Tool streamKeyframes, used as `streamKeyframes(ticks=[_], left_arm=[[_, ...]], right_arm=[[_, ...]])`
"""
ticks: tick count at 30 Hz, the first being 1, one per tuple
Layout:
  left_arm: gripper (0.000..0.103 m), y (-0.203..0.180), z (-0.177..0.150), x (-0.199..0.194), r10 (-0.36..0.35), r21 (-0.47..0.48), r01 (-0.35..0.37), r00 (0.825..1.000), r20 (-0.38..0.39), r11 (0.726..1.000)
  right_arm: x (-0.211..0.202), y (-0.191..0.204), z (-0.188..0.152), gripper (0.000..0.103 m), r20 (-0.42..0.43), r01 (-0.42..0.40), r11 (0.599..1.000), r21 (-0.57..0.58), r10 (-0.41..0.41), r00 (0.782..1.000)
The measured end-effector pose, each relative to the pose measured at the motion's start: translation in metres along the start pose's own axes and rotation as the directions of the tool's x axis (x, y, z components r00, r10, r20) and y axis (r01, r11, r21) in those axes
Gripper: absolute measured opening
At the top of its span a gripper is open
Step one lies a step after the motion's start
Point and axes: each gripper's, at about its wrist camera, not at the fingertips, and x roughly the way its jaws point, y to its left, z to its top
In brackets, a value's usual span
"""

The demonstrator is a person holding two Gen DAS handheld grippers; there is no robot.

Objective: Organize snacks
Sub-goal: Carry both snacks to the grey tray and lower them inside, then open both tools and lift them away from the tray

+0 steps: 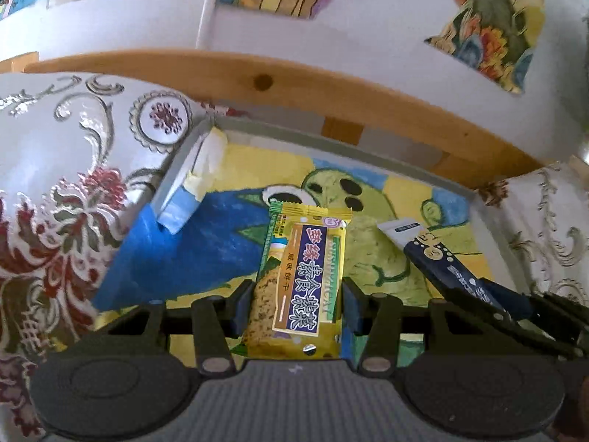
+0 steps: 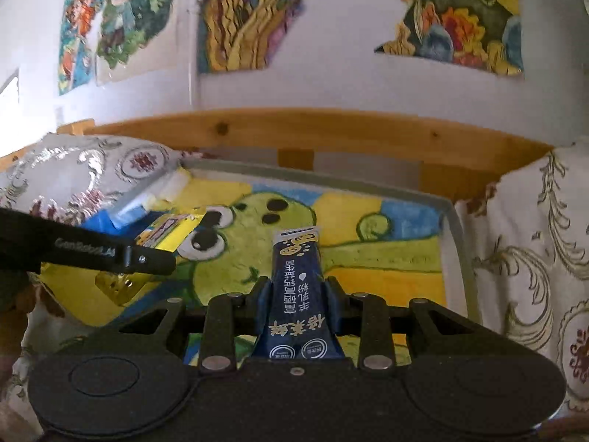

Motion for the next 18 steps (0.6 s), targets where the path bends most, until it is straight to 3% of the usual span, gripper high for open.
streamKeyframes(ticks=[6,9,13,18], left_arm=[[0.054,-0.011,-0.007,0.012,0.039,0.075,-0.038,0.999,-0.019,0.996],[0.055,-0.012,-0.005,0.012,0.038,0.060,-0.037,0.999,-0.024,0.998],[0.058,-0.005,-0.005,0.008,-0.008,-0.011,0.008,1.000,-0.013,1.000],[0.074,0.004,-0.005,-0.017,-0.017,-0.083,0.019,1.000,0.023,0.996]], right_arm=[[0.009,-0.002,-0.007,0.038,-0.047,0.020,0.998,0.062,-0.017,0.999],[0.009,0.003,-0.006,0.040,-0.063,0.024,0.999,0.035,-0.022,0.998],[0.001,0.015,-0.006,0.059,-0.038,0.042,0.997,-0.058,-0.045,0.998],[-0.027,0.014,0.000,0.079,0.002,0.068,0.997,-0.028,-0.068,0.998]])
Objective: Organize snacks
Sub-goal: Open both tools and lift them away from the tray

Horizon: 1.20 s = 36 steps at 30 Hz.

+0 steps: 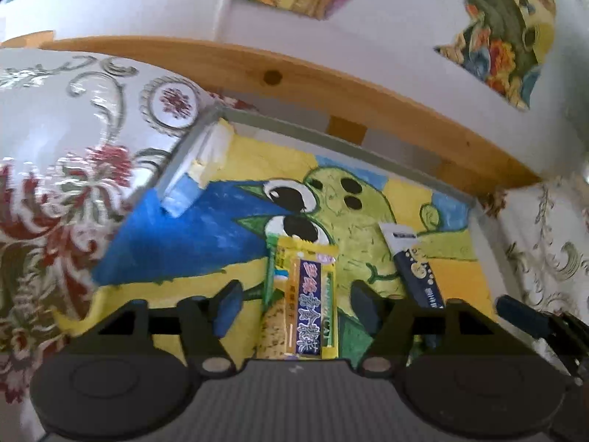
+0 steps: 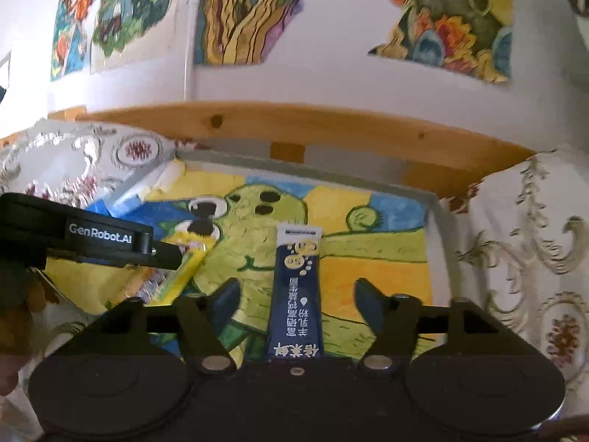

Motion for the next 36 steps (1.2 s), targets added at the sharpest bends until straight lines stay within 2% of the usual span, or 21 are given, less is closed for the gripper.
streamKeyframes(ticks=[1,3,7,9,15,19,24,36], left_arm=[[0.076,0.001,0.000,-0.009,-0.005,-0.002,0.005,1.000,0.020,1.000],[0.085,0.003,-0.001,-0.028,-0.005,0.004,0.005,0.997,0.073,1.000],[0.095,0.008,-0.008,-0.070,0.011,0.013,-0.013,0.987,0.161,1.000],[0.101,0.011,-0.017,-0.095,0.030,0.000,-0.030,0.980,0.198,1.000],[0.103,0.015,-0.057,-0.164,0.090,-0.010,-0.090,0.960,0.267,0.996],[0.103,0.008,-0.083,-0.196,0.116,-0.015,-0.116,0.958,0.263,0.993],[0.103,-0.004,-0.113,-0.222,0.114,0.004,-0.118,0.962,0.248,0.993],[0.103,-0.010,-0.165,-0.244,0.100,0.026,-0.107,0.976,0.192,0.994]], right_arm=[[-0.009,-0.001,0.002,0.085,0.020,-0.002,1.000,-0.004,0.002,1.000],[-0.027,0.001,0.004,0.091,0.062,0.002,1.000,-0.008,-0.002,0.998],[-0.064,0.004,0.003,0.100,0.121,-0.001,1.000,0.010,0.000,0.993],[-0.086,0.005,-0.002,0.102,0.155,-0.014,0.999,0.036,0.008,0.988],[-0.145,0.011,-0.020,0.102,0.194,-0.059,0.997,0.059,0.047,0.980],[-0.179,0.015,-0.037,0.102,0.189,-0.073,0.996,0.046,0.063,0.980],[-0.219,0.018,-0.062,0.102,0.194,-0.082,0.996,0.024,0.076,0.978],[-0.268,0.018,-0.101,0.102,0.183,-0.055,0.998,0.009,0.053,0.982]])
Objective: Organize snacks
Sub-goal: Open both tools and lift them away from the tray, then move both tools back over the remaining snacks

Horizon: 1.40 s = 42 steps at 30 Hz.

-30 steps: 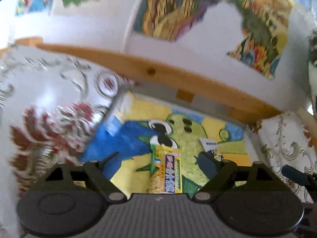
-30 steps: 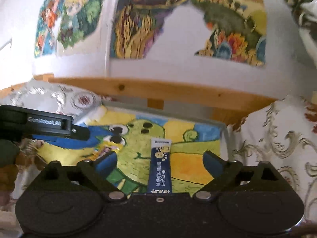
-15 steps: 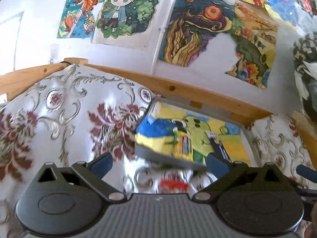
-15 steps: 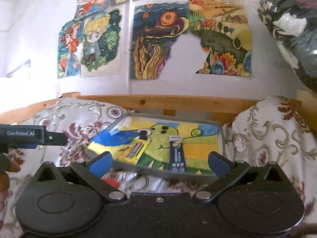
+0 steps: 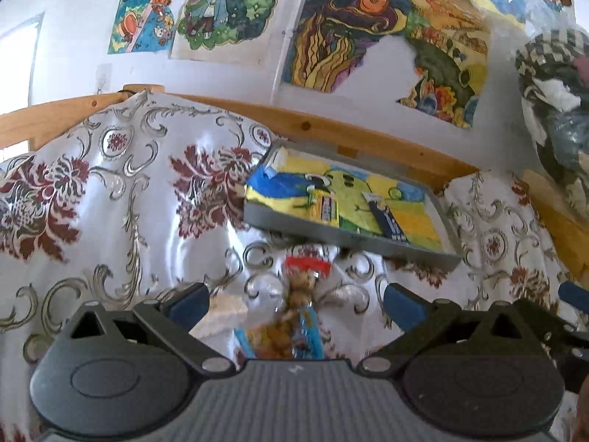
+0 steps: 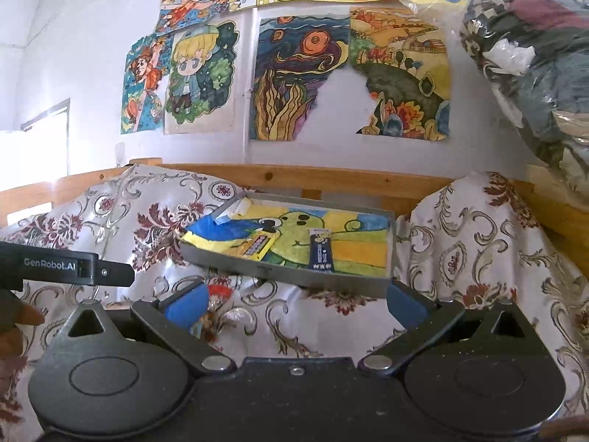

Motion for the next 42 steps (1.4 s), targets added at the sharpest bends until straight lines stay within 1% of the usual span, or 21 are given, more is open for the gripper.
streamKeyframes(ticks=[4,6,10,14,25,34,37,42], left_arm=[[0.103,0.003,-0.015,-0.009,0.022,0.020,-0.022,1.000,-0.013,1.000],[0.103,0.006,-0.023,-0.012,0.039,0.013,-0.039,0.999,-0.025,0.999],[0.103,0.011,-0.042,-0.015,0.058,0.010,-0.057,0.996,-0.070,0.998],[0.103,0.012,-0.051,-0.009,0.063,0.025,-0.061,0.991,-0.117,0.998],[0.103,0.003,-0.068,0.009,0.042,0.117,-0.018,0.977,-0.208,0.993],[0.103,-0.003,-0.070,0.024,0.021,0.190,0.031,0.963,-0.268,0.981],[0.103,-0.002,-0.070,0.030,0.017,0.186,0.040,0.956,-0.294,0.982],[0.103,0.000,-0.066,0.038,-0.017,0.149,0.070,0.944,-0.328,0.986]], right_arm=[[-0.010,0.000,-0.009,0.102,-0.029,-0.015,1.000,-0.010,0.015,0.999],[-0.015,0.000,-0.015,0.102,-0.047,-0.022,1.000,-0.016,0.021,0.999],[-0.019,0.001,-0.028,0.102,-0.104,-0.030,0.999,-0.011,0.029,0.994],[-0.016,0.004,-0.038,0.102,-0.148,-0.044,0.999,-0.010,0.042,0.988],[0.003,0.010,-0.060,0.102,-0.225,-0.089,0.995,-0.044,0.077,0.971],[0.012,0.016,-0.068,0.102,-0.278,-0.125,0.987,-0.096,0.094,0.956],[0.014,0.018,-0.070,0.102,-0.282,-0.137,0.984,-0.117,0.099,0.954],[0.019,0.022,-0.072,0.102,-0.294,-0.171,0.972,-0.159,0.118,0.948]])
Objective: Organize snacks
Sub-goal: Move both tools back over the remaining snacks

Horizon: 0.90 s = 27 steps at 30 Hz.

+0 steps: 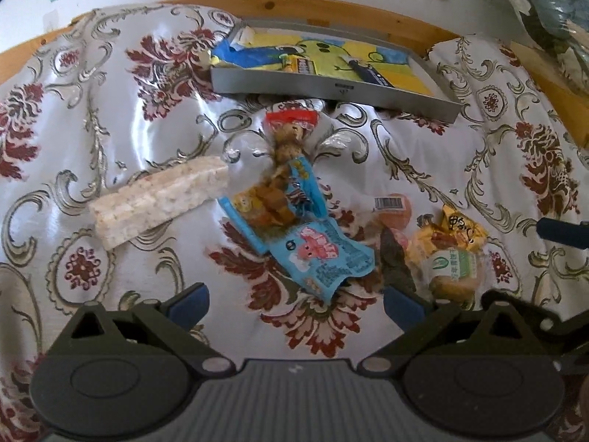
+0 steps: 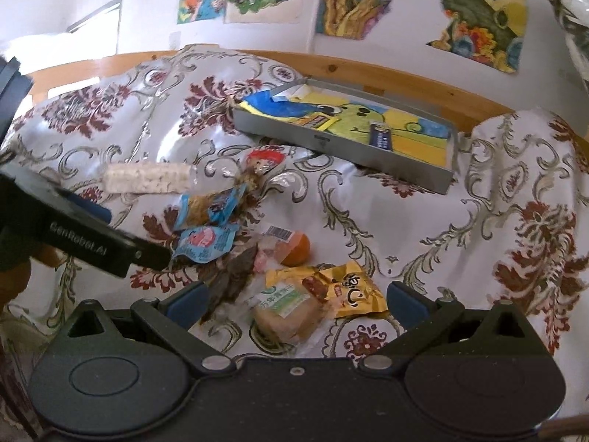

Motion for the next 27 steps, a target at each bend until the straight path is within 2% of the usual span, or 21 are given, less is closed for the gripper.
streamKeyframes(ticks=[6,15,18,27], left_arm=[[0.103,-0.006,0.006,0.004,-0.032,0.027,0.032,0.999,-0.011,0.999],[0.103,-0.018,0.006,0.006,-0.085,0.046,0.087,0.996,-0.031,0.995],[0.103,-0.024,0.006,0.004,-0.084,0.070,0.085,0.996,-0.016,0.994],[0.101,-0.035,0.006,0.002,-0.174,0.104,0.175,0.984,-0.025,0.979]], right_arm=[[0.012,-0.001,0.002,0.102,-0.005,-0.041,0.988,-0.147,0.041,0.999],[0.030,-0.005,-0.002,0.100,-0.061,-0.182,0.954,-0.237,0.172,0.983],[0.038,-0.008,-0.006,0.095,-0.088,-0.209,0.939,-0.272,0.192,0.978],[0.058,-0.022,-0.013,0.079,-0.123,-0.239,0.943,-0.232,0.215,0.969]])
